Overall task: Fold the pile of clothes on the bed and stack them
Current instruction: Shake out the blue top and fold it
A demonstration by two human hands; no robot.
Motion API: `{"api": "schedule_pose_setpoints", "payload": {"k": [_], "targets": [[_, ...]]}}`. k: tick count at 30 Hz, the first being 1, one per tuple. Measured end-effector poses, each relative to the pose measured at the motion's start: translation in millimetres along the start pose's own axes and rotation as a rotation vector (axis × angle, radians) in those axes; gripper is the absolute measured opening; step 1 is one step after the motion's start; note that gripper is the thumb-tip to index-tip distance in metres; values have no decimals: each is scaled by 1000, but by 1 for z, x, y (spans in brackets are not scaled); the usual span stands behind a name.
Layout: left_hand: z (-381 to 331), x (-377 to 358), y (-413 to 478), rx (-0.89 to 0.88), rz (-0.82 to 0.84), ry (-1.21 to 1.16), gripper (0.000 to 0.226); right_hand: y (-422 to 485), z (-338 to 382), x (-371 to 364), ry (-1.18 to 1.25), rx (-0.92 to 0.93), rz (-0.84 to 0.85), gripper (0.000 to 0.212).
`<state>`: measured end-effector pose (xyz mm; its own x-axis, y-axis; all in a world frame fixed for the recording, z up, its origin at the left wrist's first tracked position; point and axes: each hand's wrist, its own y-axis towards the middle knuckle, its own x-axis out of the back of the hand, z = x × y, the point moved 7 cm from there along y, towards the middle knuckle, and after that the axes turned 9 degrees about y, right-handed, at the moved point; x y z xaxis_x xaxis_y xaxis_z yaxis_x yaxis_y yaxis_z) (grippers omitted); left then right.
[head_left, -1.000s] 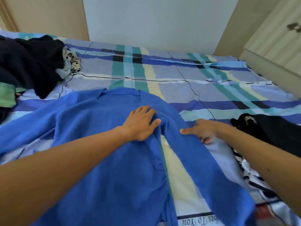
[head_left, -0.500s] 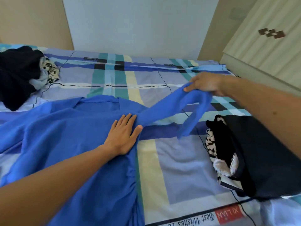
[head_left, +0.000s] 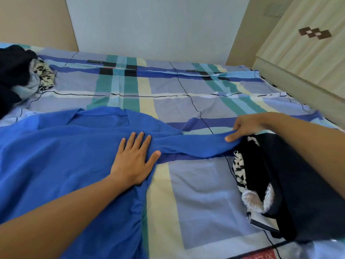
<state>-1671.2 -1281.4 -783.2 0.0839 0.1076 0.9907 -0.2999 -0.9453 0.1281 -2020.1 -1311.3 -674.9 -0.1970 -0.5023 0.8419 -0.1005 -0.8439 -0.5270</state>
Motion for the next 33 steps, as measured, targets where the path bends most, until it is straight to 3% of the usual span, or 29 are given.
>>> {"api": "schedule_pose_setpoints", "payload": {"k": [3,6,9,11,13,15,17,20,22,24,26,31,33], "targets": [[-1,-1,0,-1,15,20,94,-3,-20,-13,89,-36,25,49],[-1,0,-1,2,21,44,94,-10,-15,3,123,28,-97,31],[0,1,-2,10,42,37,97,-20,14,36,239,111,-243,39],[-3,3,0,6,86,-16,99,-30,42,52,314,145,-248,41],[-1,17,2,55,149,-230,96,-43,78,61,406,142,-179,30],[8,38,6,170,235,-620,71,-52,119,66,444,134,-79,20],[26,62,9,267,224,-971,65,-57,162,71,421,138,-40,22],[69,91,5,390,137,-1164,72,-67,235,70,522,224,-12,34],[99,102,-3,446,89,-1282,72,-74,289,68,747,400,4,58],[131,102,-13,525,49,-1411,75,-82,334,58,1026,589,124,80],[159,94,-23,610,21,-1541,76,-79,358,41,1153,639,257,77],[213,58,-51,803,-12,-1547,61,-38,332,-4,686,409,87,78],[227,46,-54,873,-64,-1407,71,-16,306,-17,515,301,6,78]]}}
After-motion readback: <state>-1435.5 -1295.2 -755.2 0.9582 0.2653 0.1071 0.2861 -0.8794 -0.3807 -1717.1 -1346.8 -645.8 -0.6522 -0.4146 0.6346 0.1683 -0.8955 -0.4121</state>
